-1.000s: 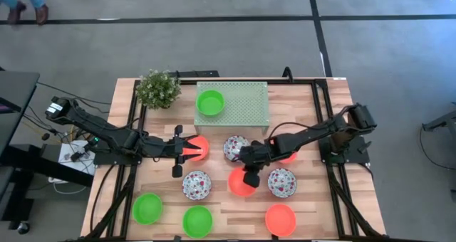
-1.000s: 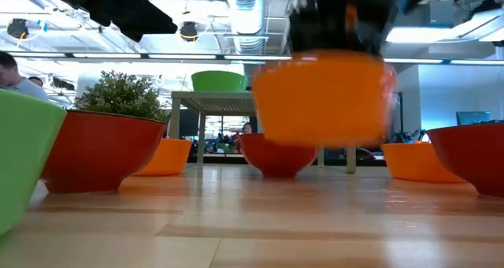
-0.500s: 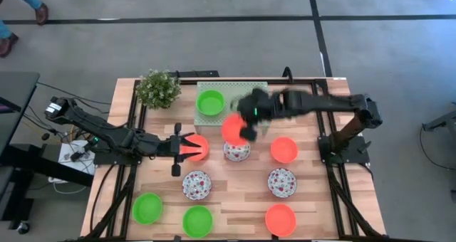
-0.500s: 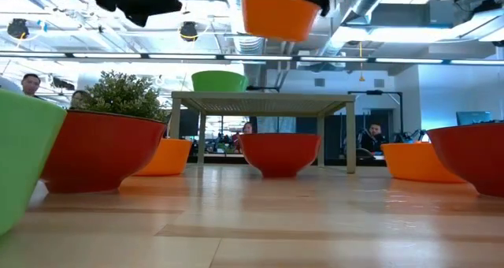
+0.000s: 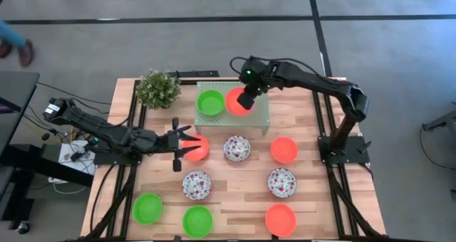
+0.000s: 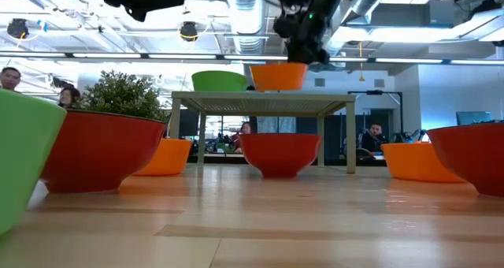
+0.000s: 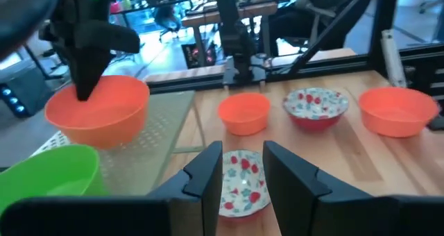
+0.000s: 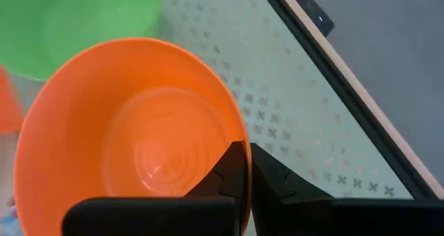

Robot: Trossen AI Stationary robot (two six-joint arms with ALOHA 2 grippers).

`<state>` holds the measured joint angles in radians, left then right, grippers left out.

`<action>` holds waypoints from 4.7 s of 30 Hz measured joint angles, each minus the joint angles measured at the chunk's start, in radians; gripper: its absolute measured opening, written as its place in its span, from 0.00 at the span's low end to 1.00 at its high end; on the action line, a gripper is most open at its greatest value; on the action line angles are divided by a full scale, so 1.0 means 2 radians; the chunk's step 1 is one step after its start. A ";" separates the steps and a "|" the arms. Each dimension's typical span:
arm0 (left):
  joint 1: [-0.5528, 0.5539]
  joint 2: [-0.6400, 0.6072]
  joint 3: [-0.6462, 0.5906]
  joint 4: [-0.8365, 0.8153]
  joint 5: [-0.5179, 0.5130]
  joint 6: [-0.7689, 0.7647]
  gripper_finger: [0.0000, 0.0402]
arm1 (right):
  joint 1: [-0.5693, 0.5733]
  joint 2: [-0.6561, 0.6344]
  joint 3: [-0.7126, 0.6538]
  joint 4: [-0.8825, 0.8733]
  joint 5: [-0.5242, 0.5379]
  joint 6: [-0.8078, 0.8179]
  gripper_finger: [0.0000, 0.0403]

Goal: Pick & Place Mini bowls
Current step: Put the orange bowl on the shelf, then put the white bowl on the shelf

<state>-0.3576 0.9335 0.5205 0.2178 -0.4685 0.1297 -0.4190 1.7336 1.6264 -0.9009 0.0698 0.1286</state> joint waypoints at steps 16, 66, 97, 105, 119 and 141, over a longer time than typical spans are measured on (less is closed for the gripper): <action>0.021 0.007 0.000 0.000 0.000 -0.003 0.26 | -0.011 0.025 0.001 0.011 -0.024 -0.004 0.02; 0.021 0.007 0.000 -0.001 0.001 -0.003 0.26 | 0.256 -0.124 -0.115 -0.058 -0.008 -0.030 0.44; 0.021 0.007 0.000 0.000 0.001 -0.002 0.26 | 0.292 -0.061 -0.417 0.429 0.005 -0.091 0.44; 0.021 0.007 0.000 0.001 0.001 -0.001 0.26 | 0.290 -0.010 -0.375 0.424 0.005 -0.148 0.41; 0.021 0.007 0.000 0.000 0.001 -0.001 0.26 | 0.297 -0.014 -0.349 0.354 0.005 -0.169 0.05; 0.021 0.007 0.000 0.003 0.001 -0.001 0.26 | 0.279 -0.219 -0.229 0.017 0.150 -0.129 0.02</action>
<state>-0.3161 0.9470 0.5201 0.2234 -0.4667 0.1271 0.1387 1.2957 1.1679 -0.8677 0.3699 -0.1298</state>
